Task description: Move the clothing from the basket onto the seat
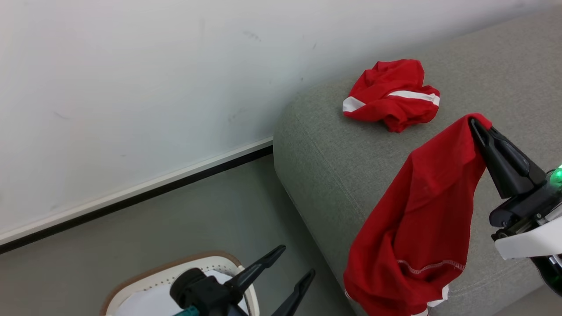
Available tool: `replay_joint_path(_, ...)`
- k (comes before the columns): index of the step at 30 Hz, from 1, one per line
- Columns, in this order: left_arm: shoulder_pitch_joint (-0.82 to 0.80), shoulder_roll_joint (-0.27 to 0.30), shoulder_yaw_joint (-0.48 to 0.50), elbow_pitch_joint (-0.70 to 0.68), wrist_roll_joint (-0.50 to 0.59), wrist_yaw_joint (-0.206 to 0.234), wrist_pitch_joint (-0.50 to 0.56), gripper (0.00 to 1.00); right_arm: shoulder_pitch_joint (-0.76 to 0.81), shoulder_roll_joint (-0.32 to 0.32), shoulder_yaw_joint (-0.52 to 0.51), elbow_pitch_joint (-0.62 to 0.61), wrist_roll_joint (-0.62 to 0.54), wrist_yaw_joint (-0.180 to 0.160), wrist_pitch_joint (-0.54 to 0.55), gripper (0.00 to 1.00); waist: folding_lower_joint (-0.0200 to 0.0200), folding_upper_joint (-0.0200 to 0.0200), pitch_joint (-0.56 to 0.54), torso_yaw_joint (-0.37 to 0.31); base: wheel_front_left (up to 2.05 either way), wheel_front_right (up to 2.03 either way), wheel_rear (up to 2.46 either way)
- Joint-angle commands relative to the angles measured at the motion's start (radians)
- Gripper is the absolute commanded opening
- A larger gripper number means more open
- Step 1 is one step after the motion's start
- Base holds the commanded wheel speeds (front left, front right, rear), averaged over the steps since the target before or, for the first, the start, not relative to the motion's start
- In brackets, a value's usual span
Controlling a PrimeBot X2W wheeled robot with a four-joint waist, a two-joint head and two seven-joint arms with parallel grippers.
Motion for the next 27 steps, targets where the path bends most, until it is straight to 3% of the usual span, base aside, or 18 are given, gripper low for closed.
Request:
replay_joint_path(1, -0.016, 0.006, 0.000, -0.002, 0.007, -0.004, 0.003, 1.00, -0.011, 0.013, -0.017, 0.002, -0.015, -0.002, 0.004, 0.00, 0.0000, -0.0001, 0.021, 0.008, 0.00, 0.00, 0.00)
replay_joint_path(12, -0.122, 0.034, -0.002, -0.022, 0.028, -0.022, 0.046, 1.00, -0.252, 0.050, -0.167, 0.079, -0.092, -0.002, 0.052, 0.00, 0.0000, -0.0001, 0.194, 0.085, 0.00, 0.00, 0.00)
replay_joint_path(19, -0.191, 0.040, -0.006, -0.026, 0.039, -0.032, 0.057, 1.00, -0.520, 0.043, -0.268, 0.196, -0.140, -0.002, 0.106, 0.00, 0.0000, -0.0001, 0.290, 0.141, 0.00, 0.00, 0.00)
replay_joint_path(27, -0.276, 0.037, -0.016, -0.028, 0.048, -0.043, 0.059, 1.00, -0.916, 0.036, -0.414, 0.437, -0.244, -0.002, 0.172, 0.00, 0.0000, -0.0001, 0.406, 0.217, 0.00, 0.00, 0.00)
